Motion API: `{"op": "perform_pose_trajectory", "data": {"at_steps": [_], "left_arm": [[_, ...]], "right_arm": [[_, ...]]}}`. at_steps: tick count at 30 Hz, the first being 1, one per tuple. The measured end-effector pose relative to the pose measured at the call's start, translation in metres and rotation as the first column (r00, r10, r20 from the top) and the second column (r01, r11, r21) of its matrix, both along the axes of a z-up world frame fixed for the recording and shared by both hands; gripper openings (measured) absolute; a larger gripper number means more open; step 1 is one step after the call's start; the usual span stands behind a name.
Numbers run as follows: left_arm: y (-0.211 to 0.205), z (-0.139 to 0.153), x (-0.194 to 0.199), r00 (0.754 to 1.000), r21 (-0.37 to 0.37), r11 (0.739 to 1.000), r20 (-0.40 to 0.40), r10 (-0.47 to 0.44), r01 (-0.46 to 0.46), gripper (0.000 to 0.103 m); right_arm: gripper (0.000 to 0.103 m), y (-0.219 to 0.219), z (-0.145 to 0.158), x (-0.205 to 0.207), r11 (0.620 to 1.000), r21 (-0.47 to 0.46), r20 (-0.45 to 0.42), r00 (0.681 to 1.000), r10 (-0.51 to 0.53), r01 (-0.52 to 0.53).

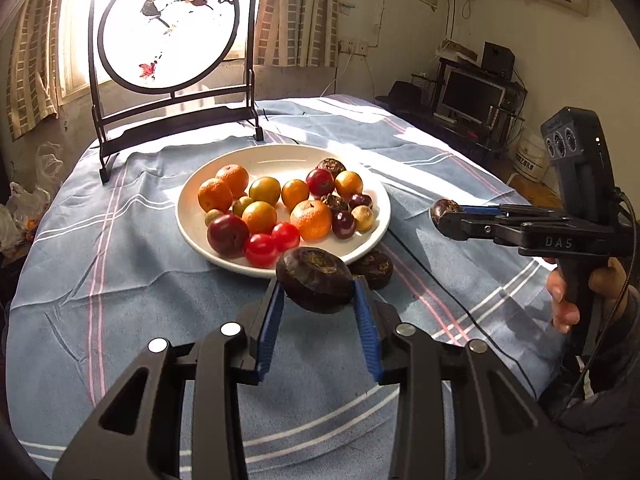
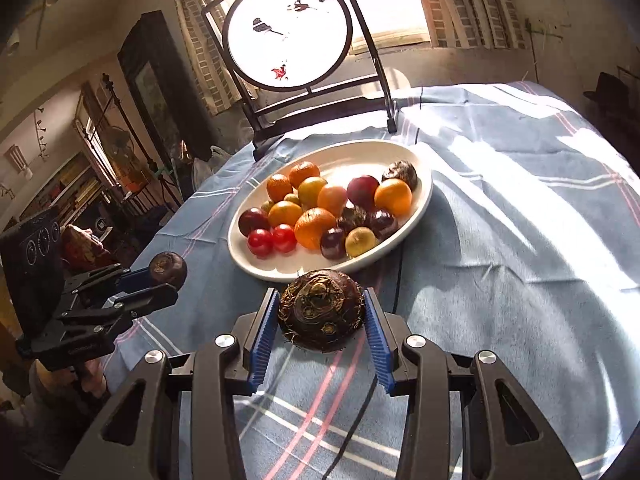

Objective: Organize fruits
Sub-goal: 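Place the dark brown fruit on the plate while the right tool releases the knobby fruit there, then grasp a small yellow-brown fruit with the left tool while the right tool grasps another knobby fruit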

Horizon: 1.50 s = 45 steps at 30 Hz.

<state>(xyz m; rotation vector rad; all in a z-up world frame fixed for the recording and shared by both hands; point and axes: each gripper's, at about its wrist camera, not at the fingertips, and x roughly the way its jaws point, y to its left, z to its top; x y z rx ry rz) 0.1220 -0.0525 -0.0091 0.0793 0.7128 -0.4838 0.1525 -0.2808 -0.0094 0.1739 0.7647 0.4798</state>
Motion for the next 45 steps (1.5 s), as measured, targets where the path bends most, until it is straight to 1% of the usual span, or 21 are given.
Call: {"op": "perform_pose_trajectory", "data": {"at_steps": [3,7,8,9,10,11,14,15,18,21,24,28,29,31,32,34,36,38,39,42,45], "left_arm": [[-0.008,0.006,0.032,1.000,-0.006,1.000,-0.011,0.001,-0.001,0.035],[-0.019,0.002,0.073,0.999,0.014,1.000,-0.036,0.023,-0.023,0.036],[-0.019,0.000,0.084,0.998,0.001,0.999,-0.052,0.033,-0.033,0.040],[-0.018,-0.002,0.092,0.997,-0.022,0.999,-0.074,0.033,-0.035,0.049],[-0.016,-0.003,0.098,0.996,-0.032,0.998,-0.080,0.046,-0.049,0.053],[-0.014,-0.004,0.102,0.995,-0.032,0.997,-0.079,0.066,-0.068,0.058],[-0.007,-0.006,0.097,0.994,-0.051,0.996,-0.089,0.068,-0.072,0.060],[-0.005,-0.006,0.091,0.994,-0.040,0.997,-0.081,0.069,-0.073,0.063],[-0.003,-0.012,0.070,0.996,-0.011,0.998,-0.073,0.054,-0.055,0.065],[-0.009,-0.024,0.046,0.996,0.039,0.999,-0.083,0.017,-0.014,0.065],[-0.025,-0.039,0.027,0.994,0.098,0.994,-0.104,-0.030,0.040,0.066],[-0.046,-0.056,0.024,0.990,0.144,0.987,-0.131,-0.048,0.067,0.065],[-0.050,-0.057,0.025,0.990,0.146,0.987,-0.131,-0.049,0.068,0.064],[-0.058,-0.060,0.030,0.989,0.156,0.985,-0.141,-0.053,0.075,0.058],[-0.061,-0.062,0.034,0.987,0.159,0.984,-0.149,-0.052,0.076,0.054],[-0.066,-0.066,0.040,0.983,0.156,0.983,-0.173,-0.065,0.093,0.049],[-0.068,-0.070,0.046,0.974,0.133,0.984,-0.208,-0.090,0.119,0.037],[-0.069,-0.069,0.050,0.972,0.118,0.985,-0.212,-0.098,0.125,0.026],[-0.069,-0.069,0.050,0.972,0.113,0.985,-0.211,-0.104,0.130,0.026],[-0.067,-0.063,0.041,0.981,0.131,0.984,-0.168,-0.098,0.120,0.026],[-0.054,-0.052,0.026,0.987,0.104,0.989,-0.135,-0.093,0.107,0.026]], "right_arm": [[0.043,0.014,0.016,0.030,1.000,-0.013,0.013,1.000,0.006,-0.006],[0.043,0.025,0.012,0.073,0.999,-0.024,-0.014,1.000,-0.028,0.028],[0.043,0.028,0.009,0.082,0.999,-0.027,-0.019,0.999,-0.033,0.032],[0.043,0.030,0.006,0.090,0.999,-0.037,-0.024,0.999,-0.040,0.039],[0.045,0.031,0.004,0.098,0.998,-0.047,-0.037,0.998,-0.053,0.051],[0.049,0.030,0.002,0.101,0.997,-0.043,-0.049,0.997,-0.066,0.064],[0.051,0.028,0.004,0.092,0.997,-0.032,-0.038,0.997,-0.067,0.066],[0.051,0.028,0.005,0.085,0.997,-0.043,-0.026,0.998,-0.065,0.064],[0.051,0.018,0.004,0.064,0.997,-0.041,-0.010,0.998,-0.065,0.065],[0.052,0.004,-0.004,0.044,0.996,-0.032,-0.019,0.996,-0.082,0.081],[0.053,-0.010,-0.017,0.023,0.996,-0.017,-0.036,0.995,-0.093,0.092],[0.053,-0.027,-0.039,0.001,0.994,0.010,-0.056,0.992,-0.111,0.112],[0.053,-0.031,-0.044,-0.002,0.993,0.022,-0.065,0.992,-0.111,0.113],[0.053,-0.039,-0.051,-0.007,0.991,0.054,-0.085,0.990,-0.114,0.119],[0.053,-0.043,-0.052,-0.008,0.989,0.083,-0.095,0.989,-0.114,0.122],[0.053,-0.048,-0.052,-0.010,0.986,0.108,-0.095,0.989,-0.116,0.126],[0.053,-0.048,-0.054,-0.009,0.986,0.119,-0.103,0.989,-0.105,0.117],[0.053,-0.045,-0.053,-0.009,0.988,0.110,-0.102,0.990,-0.098,0.109],[0.053,-0.043,-0.053,-0.010,0.990,0.101,-0.099,0.991,-0.091,0.101],[0.053,-0.031,-0.051,-0.009,0.996,0.045,-0.094,0.993,-0.072,0.076],[0.053,-0.012,-0.049,-0.007,0.999,-0.033,-0.093,0.995,-0.037,0.034]]}}
